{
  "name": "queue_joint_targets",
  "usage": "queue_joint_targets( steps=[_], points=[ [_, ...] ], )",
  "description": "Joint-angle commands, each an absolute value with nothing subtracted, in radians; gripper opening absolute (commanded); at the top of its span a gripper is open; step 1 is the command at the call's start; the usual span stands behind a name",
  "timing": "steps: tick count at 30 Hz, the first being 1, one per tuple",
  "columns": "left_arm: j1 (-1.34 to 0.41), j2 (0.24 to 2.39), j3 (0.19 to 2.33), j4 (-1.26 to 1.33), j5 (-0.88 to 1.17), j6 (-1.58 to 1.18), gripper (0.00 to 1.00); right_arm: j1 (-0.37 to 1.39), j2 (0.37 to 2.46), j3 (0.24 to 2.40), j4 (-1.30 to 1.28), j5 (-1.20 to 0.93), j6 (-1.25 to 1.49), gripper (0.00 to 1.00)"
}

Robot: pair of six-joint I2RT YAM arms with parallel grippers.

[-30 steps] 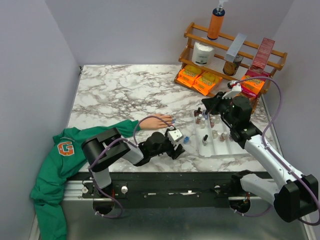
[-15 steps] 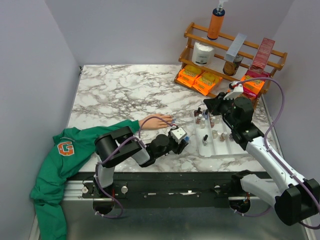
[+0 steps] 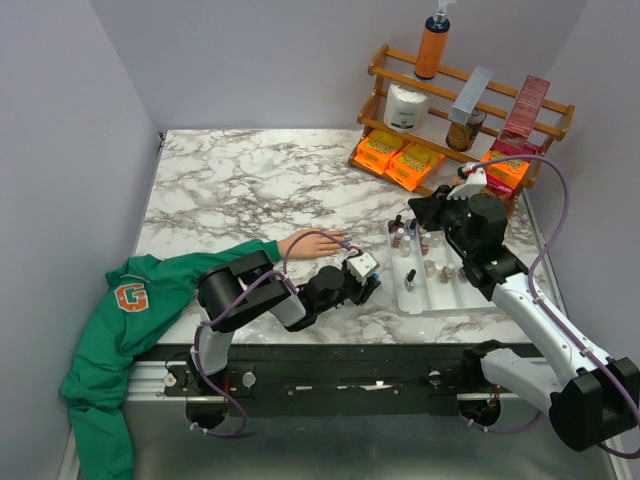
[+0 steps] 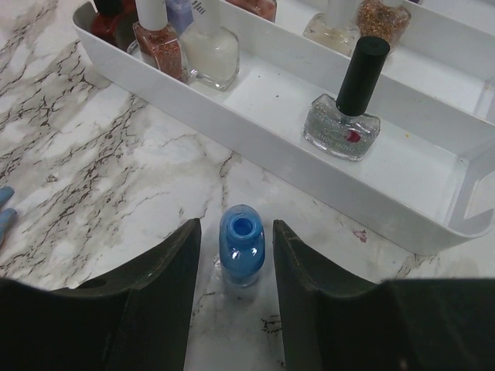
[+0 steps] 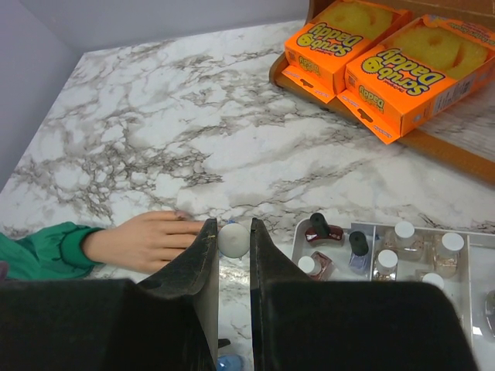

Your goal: Paint the nails

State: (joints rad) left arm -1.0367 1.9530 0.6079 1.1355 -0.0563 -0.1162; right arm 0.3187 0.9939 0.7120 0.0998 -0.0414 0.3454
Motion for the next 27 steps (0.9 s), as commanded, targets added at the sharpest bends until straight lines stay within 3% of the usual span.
queue_joint_targets(
  steps=[1, 13, 27],
  points=[
    [-1.045, 1.973, 0.588, 1.216, -0.06, -0.1, 0.49, 0.311, 0.979, 0.735, 0.075, -0.018, 0.33, 0.01],
    [-1.046, 1.971, 0.561, 1.238, -0.077, -0.106, 0.49, 0.307, 0.969, 0.73, 0.075, -0.009, 0.328, 0.01],
    [-1.046, 1.98, 0.589, 1.2, -0.046, -0.1, 0.32, 0.301, 0.962, 0.733, 0.069, -0.008, 0.324, 0.01]
  ],
)
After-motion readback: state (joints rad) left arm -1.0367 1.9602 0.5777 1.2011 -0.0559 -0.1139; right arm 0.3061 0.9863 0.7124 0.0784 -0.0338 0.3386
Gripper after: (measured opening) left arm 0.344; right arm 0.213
